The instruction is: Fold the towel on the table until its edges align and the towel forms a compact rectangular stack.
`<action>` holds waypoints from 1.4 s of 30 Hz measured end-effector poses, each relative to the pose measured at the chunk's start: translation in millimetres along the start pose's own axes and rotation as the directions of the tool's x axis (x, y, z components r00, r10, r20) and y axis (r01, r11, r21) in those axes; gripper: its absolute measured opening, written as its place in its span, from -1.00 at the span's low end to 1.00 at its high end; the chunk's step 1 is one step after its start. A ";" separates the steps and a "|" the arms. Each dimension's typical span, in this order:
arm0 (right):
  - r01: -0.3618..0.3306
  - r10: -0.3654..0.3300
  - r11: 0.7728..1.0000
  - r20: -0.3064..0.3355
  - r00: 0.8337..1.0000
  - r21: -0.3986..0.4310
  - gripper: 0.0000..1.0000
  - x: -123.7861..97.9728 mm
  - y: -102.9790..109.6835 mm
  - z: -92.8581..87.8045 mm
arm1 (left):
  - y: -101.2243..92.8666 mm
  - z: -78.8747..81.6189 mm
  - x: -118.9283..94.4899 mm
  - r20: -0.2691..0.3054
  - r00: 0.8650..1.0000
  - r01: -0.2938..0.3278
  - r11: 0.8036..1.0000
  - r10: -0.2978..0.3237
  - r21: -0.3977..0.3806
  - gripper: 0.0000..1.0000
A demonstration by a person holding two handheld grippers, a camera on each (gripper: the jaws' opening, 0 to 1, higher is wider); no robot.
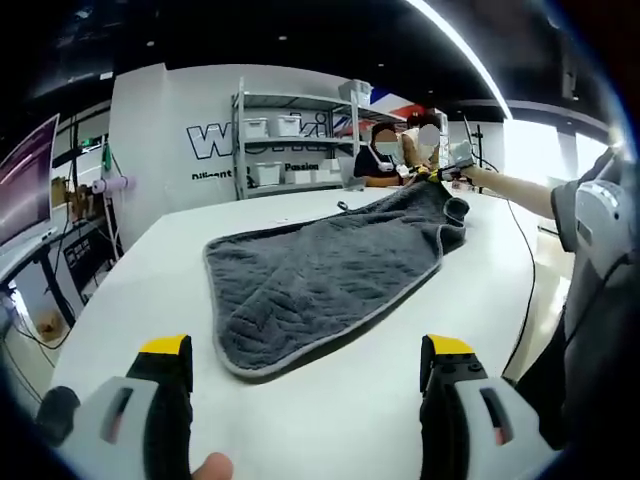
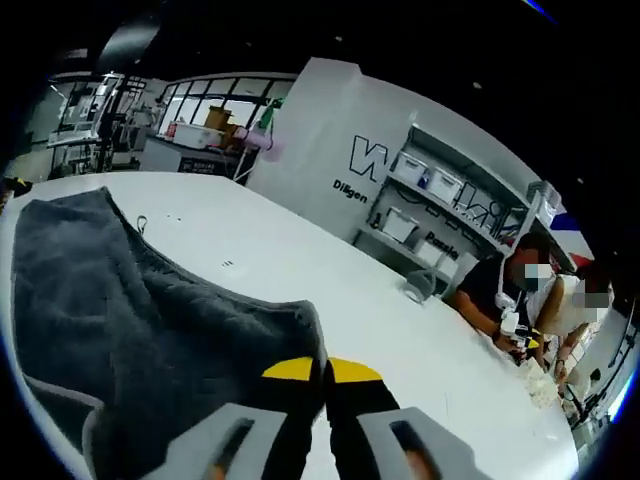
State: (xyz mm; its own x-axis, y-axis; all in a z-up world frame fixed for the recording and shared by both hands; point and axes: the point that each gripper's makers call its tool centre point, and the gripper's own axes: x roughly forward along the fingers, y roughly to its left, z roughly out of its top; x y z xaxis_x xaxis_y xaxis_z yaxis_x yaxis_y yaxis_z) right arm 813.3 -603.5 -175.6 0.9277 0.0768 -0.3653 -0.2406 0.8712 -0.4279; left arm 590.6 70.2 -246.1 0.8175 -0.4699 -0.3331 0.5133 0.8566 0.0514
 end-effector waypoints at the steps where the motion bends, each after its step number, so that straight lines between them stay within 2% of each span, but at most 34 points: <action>1: 0.005 -0.005 1.000 0.002 1.000 0.000 -0.93 -0.4 -0.9 0.7 | 0.2 0.0 -0.3 0.000 1.000 -0.001 1.000 0.001 0.001 0.99; 11: 0.083 -0.082 0.997 0.041 0.996 -0.009 -0.93 -0.9 -19.4 17.1 | -0.6 -0.3 2.0 0.002 1.000 0.002 1.000 -0.002 0.000 0.99; 16: 0.113 -0.113 0.994 0.036 0.993 -0.002 -0.93 4.7 -28.0 19.4 | -1.0 -0.2 2.3 -0.002 1.000 0.001 1.000 -0.001 0.002 0.99; 22: 0.115 -0.115 0.993 -0.005 0.993 -0.012 -0.93 13.9 -27.5 9.2 | -0.3 -0.6 1.7 -0.002 1.000 -0.005 1.000 0.005 -0.002 0.99; 28: 0.100 -0.105 0.993 -0.066 0.992 -0.068 -0.93 25.3 -19.4 -7.1 | -0.1 -3.0 2.3 -0.011 1.000 -0.007 1.000 0.006 -0.004 0.99; 39: 0.094 -0.098 0.994 -0.064 0.993 -0.063 -0.92 26.6 -18.2 -9.7 | 0.8 -3.4 5.2 -0.014 1.000 -0.004 1.000 0.004 -0.007 0.99; 41: 0.094 -0.098 0.994 -0.064 0.993 -0.061 -0.88 26.3 -18.2 -9.7 | 0.7 -3.3 5.5 -0.013 1.000 -0.003 1.000 0.003 -0.008 0.99; 42: 0.099 -0.103 0.994 -0.066 0.993 -0.055 -0.80 26.0 -19.0 -10.8 | 0.7 -3.8 5.8 -0.014 1.000 -0.003 1.000 0.003 -0.010 0.99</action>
State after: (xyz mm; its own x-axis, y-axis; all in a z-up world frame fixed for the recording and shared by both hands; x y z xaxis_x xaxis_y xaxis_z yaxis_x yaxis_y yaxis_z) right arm 839.0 -623.3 -185.9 0.9265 -0.0453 -0.3737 -0.1631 0.8463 -0.5071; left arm 594.7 68.9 -251.5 0.8154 -0.4642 -0.3458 0.5081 0.8602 0.0434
